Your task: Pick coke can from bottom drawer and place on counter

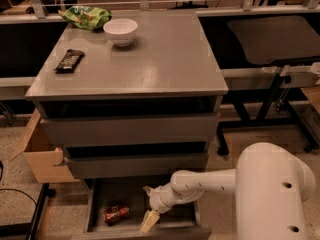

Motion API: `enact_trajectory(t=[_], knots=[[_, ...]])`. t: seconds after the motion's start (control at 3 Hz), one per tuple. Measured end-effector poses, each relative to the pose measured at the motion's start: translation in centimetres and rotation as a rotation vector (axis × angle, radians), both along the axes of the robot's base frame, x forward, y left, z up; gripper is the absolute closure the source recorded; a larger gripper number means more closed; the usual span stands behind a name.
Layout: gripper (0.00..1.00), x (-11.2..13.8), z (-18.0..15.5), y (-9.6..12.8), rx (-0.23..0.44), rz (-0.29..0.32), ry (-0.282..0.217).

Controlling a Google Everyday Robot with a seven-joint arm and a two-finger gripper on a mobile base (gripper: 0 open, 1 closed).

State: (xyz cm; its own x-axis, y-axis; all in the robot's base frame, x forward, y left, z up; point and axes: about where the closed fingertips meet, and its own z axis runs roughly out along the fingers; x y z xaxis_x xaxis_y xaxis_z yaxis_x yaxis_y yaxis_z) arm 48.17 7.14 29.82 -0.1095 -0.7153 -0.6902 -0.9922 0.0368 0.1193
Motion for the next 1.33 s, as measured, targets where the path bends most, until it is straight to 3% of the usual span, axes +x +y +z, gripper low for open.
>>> enact_trajectory(t=[0.67,1.0,1.33], knots=[[0.0,3.8,-5.4,1.0,0.113,0.001,-0.07],[0.0,7.2,-7.8,1.5,0.172,-0.032,-0.112],[0.0,7.0,-7.8,1.6,0.172,-0.03,-0.11]])
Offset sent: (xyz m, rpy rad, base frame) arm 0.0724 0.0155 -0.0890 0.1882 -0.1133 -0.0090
